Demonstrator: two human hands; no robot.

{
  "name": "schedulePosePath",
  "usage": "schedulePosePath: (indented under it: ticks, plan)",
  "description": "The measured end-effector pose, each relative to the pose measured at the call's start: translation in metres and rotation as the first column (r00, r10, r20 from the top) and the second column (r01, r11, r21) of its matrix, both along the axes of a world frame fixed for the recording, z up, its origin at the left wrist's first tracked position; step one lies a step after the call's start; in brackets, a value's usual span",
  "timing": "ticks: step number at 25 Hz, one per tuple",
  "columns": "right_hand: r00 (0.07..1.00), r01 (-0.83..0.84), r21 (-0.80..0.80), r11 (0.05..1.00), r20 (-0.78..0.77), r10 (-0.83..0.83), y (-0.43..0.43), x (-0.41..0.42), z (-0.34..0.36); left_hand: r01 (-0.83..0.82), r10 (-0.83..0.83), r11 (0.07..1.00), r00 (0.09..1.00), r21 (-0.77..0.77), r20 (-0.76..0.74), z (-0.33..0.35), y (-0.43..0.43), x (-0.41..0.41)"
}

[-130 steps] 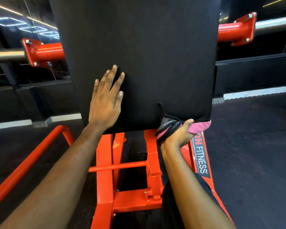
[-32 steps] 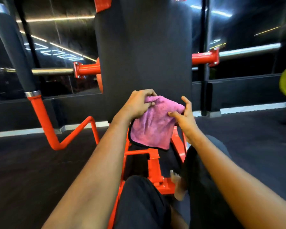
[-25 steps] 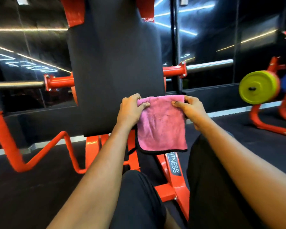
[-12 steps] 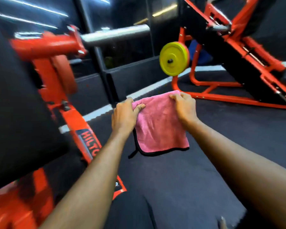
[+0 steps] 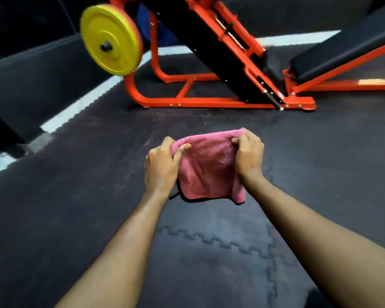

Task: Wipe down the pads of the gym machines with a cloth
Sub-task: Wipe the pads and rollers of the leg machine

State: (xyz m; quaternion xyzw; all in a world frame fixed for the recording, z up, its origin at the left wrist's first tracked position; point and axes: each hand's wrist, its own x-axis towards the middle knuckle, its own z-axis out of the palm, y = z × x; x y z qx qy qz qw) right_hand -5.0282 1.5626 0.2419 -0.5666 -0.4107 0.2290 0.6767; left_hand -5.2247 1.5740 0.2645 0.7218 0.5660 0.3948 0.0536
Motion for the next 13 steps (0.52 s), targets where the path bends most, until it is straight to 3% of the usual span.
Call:
schedulePosePath:
  ticks: [7,13]
  plan:
    - [0.984,0.1,-0.09,0.991,-0.138,-0.112,0.0,0.137,0.218,0.276,-0.272,0.94,0.961,-0.202,0.051,0.215,0.047,0.132]
    - [0.966,0.159,-0.082,0.984,-0.191,-0.172,-0.045,0.244,0.403,0.506,-0.501,0.836,0.862,-0.211,0.082,0.398,0.044,0.244]
